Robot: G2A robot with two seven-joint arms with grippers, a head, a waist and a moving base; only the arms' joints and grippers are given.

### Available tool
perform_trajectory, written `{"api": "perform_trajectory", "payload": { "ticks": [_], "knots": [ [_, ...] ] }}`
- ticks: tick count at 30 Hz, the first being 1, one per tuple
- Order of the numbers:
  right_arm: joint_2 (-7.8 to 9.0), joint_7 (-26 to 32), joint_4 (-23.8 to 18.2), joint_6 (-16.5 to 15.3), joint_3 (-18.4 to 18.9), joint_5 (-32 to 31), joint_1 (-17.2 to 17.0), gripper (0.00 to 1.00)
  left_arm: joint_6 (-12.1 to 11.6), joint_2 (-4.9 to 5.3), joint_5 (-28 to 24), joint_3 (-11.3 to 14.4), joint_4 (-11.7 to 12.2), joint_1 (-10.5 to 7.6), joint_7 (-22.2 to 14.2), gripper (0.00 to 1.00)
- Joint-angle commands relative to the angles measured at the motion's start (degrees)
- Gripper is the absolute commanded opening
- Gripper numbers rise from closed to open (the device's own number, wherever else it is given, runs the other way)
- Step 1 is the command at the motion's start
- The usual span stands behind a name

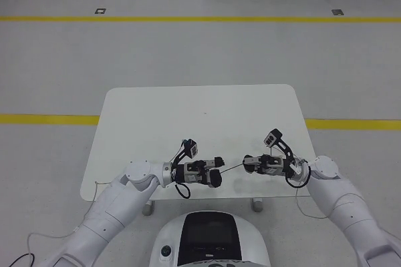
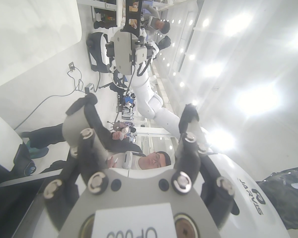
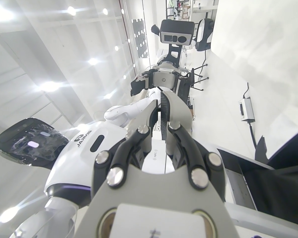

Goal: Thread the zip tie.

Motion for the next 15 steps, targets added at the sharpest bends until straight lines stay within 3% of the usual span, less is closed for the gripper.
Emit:
{"api": "perform_trajectory", "payload": {
  "ticks": [1, 15],
  "knots": [
    [0.01, 0.0, -0.1, 0.0, -0.06, 0.1, -0.03, 0.0, 0.0, 0.0, 0.0, 0.0, 0.0, 0.0, 0.0, 1.0],
    [0.08, -1.25, -0.96, 0.23, -1.41, -1.69, 0.31, 0.0, -0.29, -0.01, 0.33, -0.01, -0.17, 0.07, 1.02, 1.0]
  ]
}}
